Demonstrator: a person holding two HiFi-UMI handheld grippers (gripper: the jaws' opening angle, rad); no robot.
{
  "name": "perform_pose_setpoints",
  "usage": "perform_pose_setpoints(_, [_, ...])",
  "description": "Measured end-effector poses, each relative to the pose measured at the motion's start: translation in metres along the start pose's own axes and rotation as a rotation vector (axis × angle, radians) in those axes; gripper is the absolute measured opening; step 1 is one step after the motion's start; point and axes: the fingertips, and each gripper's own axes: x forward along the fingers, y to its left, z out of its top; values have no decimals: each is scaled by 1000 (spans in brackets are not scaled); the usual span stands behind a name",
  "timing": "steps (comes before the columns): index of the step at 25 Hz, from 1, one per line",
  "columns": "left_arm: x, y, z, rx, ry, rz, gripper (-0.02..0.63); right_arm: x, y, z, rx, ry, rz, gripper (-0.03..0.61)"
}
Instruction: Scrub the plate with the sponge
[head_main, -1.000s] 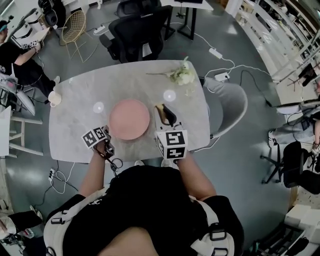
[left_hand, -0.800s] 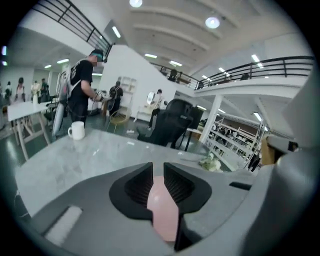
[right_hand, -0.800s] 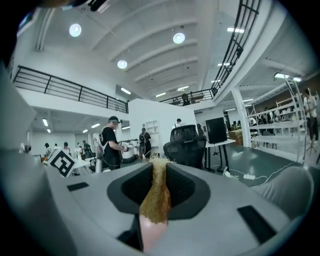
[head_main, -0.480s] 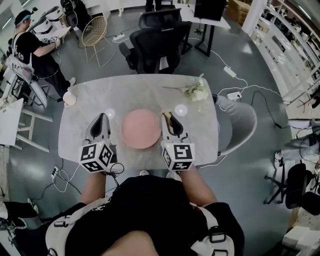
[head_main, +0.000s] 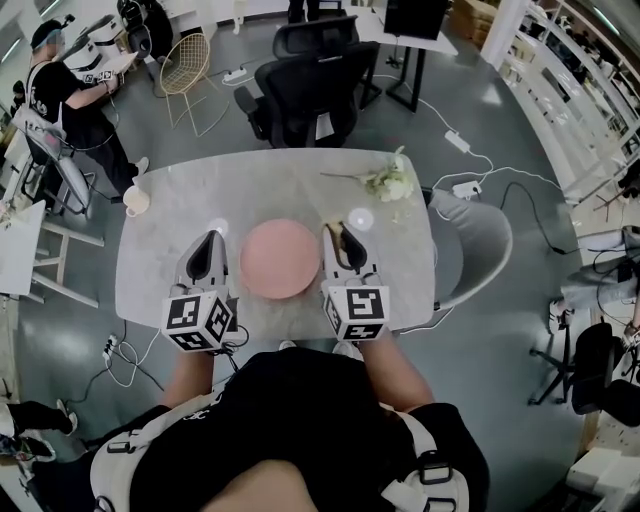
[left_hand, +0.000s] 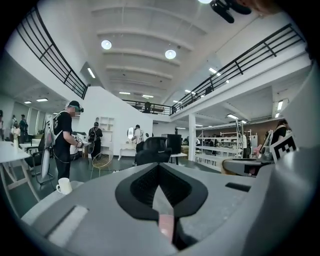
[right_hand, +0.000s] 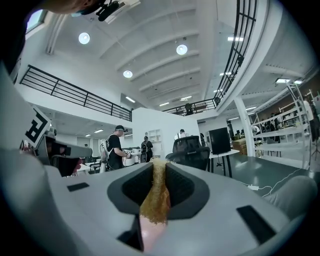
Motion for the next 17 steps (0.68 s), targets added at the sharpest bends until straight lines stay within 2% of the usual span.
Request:
perform_pose_setpoints(8, [8,0,-4,7,18,-4,5,-2,-6,9,-19,-44,-20,75])
perform_pose_setpoints(17, [9,0,-10,47,46,8,5,-1,-4,9,-19,-44,-21,75])
